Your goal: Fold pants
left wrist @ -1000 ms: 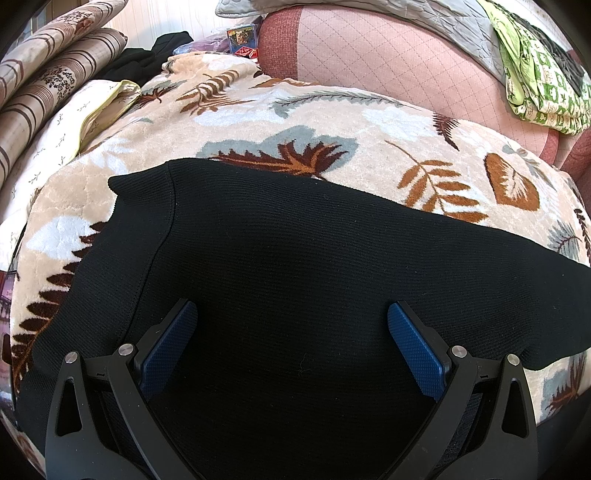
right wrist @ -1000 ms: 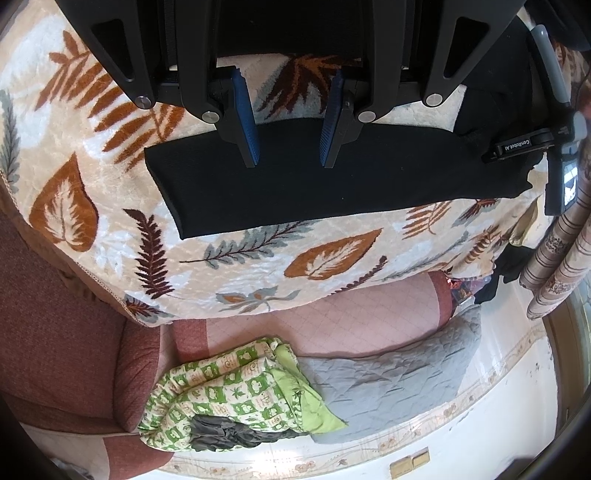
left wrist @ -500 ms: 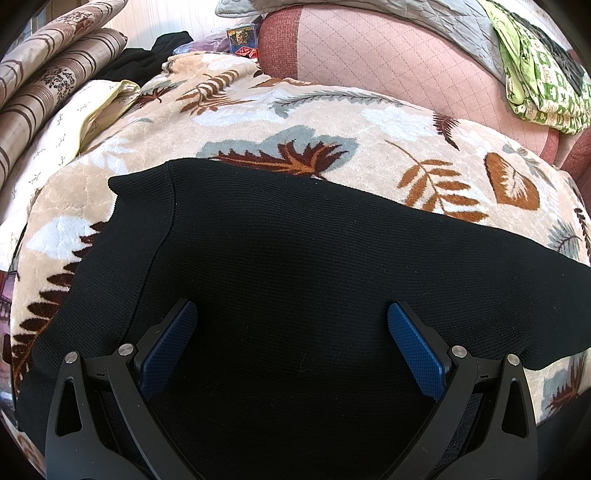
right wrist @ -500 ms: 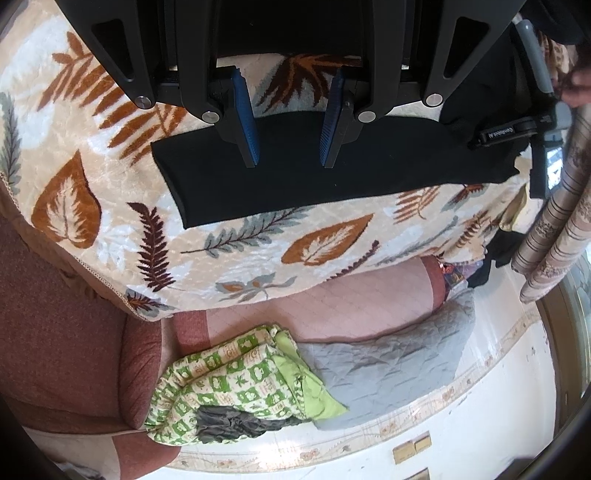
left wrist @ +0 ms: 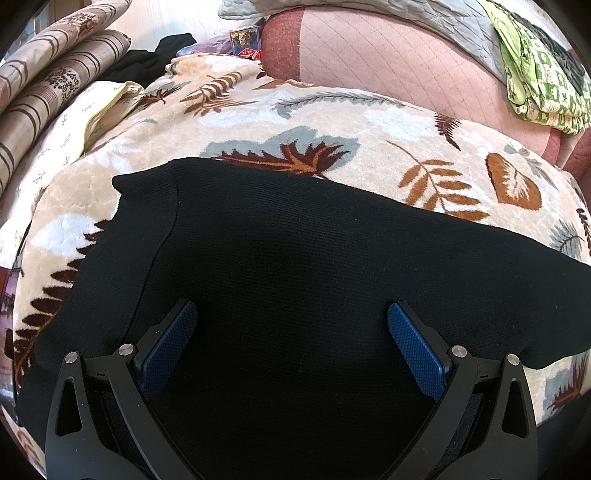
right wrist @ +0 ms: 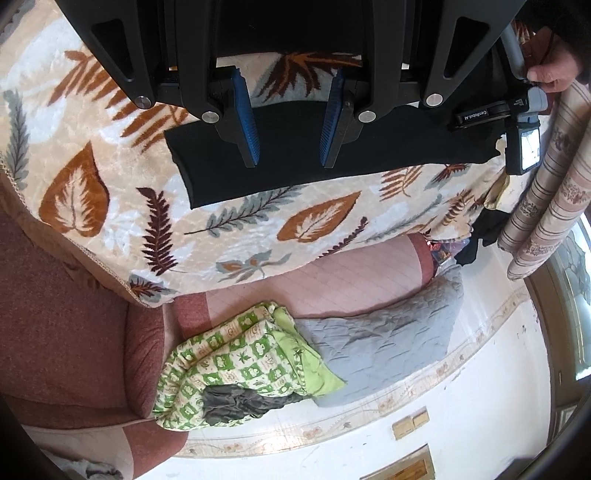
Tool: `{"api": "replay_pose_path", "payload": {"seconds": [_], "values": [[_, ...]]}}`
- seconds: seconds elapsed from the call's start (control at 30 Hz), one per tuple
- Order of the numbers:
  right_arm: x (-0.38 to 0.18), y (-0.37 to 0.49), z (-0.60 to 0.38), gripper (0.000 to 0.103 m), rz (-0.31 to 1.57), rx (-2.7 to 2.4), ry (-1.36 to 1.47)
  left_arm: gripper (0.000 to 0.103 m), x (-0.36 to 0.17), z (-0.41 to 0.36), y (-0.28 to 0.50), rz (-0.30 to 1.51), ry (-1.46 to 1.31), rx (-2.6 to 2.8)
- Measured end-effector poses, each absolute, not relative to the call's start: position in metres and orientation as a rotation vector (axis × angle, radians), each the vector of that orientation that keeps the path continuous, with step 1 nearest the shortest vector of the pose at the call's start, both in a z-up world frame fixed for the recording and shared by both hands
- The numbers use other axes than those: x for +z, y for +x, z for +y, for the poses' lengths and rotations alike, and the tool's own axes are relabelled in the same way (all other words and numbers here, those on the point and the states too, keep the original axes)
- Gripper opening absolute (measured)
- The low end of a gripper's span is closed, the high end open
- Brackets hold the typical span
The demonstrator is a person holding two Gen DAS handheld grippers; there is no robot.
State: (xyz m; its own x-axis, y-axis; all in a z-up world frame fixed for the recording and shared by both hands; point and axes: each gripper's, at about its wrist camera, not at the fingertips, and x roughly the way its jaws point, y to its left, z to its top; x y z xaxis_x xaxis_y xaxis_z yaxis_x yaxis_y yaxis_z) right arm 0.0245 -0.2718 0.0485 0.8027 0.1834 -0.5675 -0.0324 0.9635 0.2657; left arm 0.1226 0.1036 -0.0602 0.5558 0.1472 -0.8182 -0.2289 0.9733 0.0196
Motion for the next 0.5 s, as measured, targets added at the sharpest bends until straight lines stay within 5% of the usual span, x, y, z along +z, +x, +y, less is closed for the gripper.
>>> {"api": "replay_pose_path", "payload": {"seconds": [0.5], "values": [[0.047, 0.013, -0.294, 0.035, 0.634, 0.076, 0.261, 0.103, -0.061, 0.106, 0.123, 0.958, -0.101, 0.217]]}}
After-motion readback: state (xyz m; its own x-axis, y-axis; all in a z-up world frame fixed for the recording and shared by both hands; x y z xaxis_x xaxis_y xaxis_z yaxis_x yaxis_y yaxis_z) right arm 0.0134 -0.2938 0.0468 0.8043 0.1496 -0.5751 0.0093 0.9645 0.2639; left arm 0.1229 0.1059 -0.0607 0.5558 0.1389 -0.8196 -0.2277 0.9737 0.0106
